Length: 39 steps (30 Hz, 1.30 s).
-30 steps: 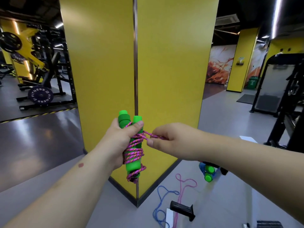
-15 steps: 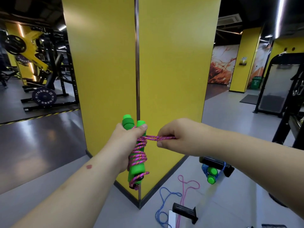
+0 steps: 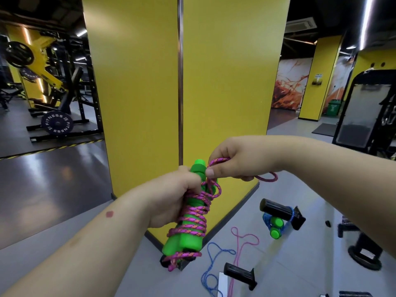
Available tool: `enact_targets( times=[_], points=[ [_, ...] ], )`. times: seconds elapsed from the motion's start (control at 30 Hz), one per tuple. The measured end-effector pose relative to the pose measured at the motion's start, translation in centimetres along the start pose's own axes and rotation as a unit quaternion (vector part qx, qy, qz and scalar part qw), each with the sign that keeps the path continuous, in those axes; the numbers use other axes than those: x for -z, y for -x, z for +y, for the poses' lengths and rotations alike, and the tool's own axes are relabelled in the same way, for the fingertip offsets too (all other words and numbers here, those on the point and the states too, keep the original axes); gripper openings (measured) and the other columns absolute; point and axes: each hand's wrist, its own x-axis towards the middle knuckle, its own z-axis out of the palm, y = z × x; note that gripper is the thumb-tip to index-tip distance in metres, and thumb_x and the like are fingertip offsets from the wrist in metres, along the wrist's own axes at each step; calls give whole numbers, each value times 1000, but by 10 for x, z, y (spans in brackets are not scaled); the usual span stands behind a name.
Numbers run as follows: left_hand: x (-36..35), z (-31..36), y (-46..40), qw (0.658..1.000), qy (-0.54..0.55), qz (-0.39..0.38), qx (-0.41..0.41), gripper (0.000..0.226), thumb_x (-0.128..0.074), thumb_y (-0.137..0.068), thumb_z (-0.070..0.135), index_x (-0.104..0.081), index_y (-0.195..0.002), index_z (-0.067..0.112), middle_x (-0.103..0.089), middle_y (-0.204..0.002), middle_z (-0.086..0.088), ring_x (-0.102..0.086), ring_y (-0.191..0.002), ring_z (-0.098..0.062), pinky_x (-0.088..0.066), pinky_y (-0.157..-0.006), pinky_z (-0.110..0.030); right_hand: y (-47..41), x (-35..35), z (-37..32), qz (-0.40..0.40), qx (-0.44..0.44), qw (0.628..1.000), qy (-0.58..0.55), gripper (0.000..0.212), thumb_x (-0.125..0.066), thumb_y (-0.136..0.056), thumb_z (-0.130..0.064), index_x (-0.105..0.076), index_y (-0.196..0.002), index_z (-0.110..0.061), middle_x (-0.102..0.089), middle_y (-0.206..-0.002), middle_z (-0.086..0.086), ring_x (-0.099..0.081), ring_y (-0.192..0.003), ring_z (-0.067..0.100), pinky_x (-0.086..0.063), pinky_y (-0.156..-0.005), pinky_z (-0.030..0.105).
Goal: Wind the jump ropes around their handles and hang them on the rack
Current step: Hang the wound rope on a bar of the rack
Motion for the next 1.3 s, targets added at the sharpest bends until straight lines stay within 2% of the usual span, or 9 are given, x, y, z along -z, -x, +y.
enact_targets(
  times=[0.13,0.3,0.53,0.63,0.77,0.87,0.97,1.1,1.3],
  points=[
    [0,-7,0,989,-144,-24,-4,58,-77,-73,28,-57,-127,31,-70,-112,-18,-72,-95,-37,-60,-85,-49,-2,8,-9,13,22,1000,13,24,-69,-90,-44,-70,-78,-24,-53,-55,-9,-49,-48,11,-39,-43,21],
    [-2,-5,4,975,-209,-51,-46,45,-83,-78,27,-67,-121,26,-74,-118,0,-74,-105,-24,-56,-98,-50,-20,0,-1,33,-3,998,-55,31,-70,-84,-55,-69,-76,-25,-50,-56,-2,-43,-55,23,-37,-56,41],
    [3,-4,8,970,-226,-65,-56,41,-81,-78,26,-69,-117,20,-76,-113,-8,-73,-104,-33,-55,-99,-55,-30,-14,20,106,-60,983,-138,34,-70,-84,-54,-70,-82,-20,-43,-61,4,-37,-60,25,-32,-59,39],
    [-4,-5,8,963,-253,-71,-57,37,-77,-76,28,-68,-111,23,-77,-105,-8,-74,-99,-33,-57,-95,-54,-33,-22,19,116,-68,979,-153,33,-69,-87,-51,-72,-87,-18,-43,-57,1,-36,-52,21,-29,-49,32],
    [-1,-9,3,954,-293,-10,-57,29,-73,-78,29,-65,-106,25,-77,-91,-2,-74,-92,-31,-59,-86,-49,-31,-15,19,127,-24,959,-250,32,-67,-87,-54,-72,-86,-22,-42,-58,-1,-33,-50,18,-22,-51,33],
    [13,-13,-4,980,-189,61,-33,33,-70,-81,24,-63,-111,12,-71,-82,-14,-69,-66,-33,-56,-61,-42,-19,-7,22,61,31,937,-343,28,-58,-98,-35,-69,-74,-27,-35,-59,1,-29,-48,13,-20,-47,27],
    [33,-11,-5,995,36,92,14,28,-61,-90,17,-61,-113,1,-63,-80,-21,-56,-48,-23,-49,-51,-27,-6,-5,31,22,37,946,-322,23,-56,-96,-36,-71,-90,-19,-30,-63,3,-24,-51,14,-19,-48,28],
    [56,-9,0,969,242,58,1,42,-62,-82,22,-60,-119,2,-65,-93,-30,-61,-73,-29,-56,-54,-30,-1,-15,45,48,-1,980,-192,29,-52,-101,-38,-70,-96,-16,-33,-58,-4,-28,-52,14,-25,-48,26],
    [56,-2,1,936,344,-8,-79,38,-55,-83,20,-76,-103,-5,-67,-108,-29,-68,-91,-37,-55,-64,-33,-13,-33,47,73,-39,986,-145,47,-38,-98,-61,-73,-95,-29,-42,-61,-8,-38,-54,13,-29,-53,23]
  ],
)
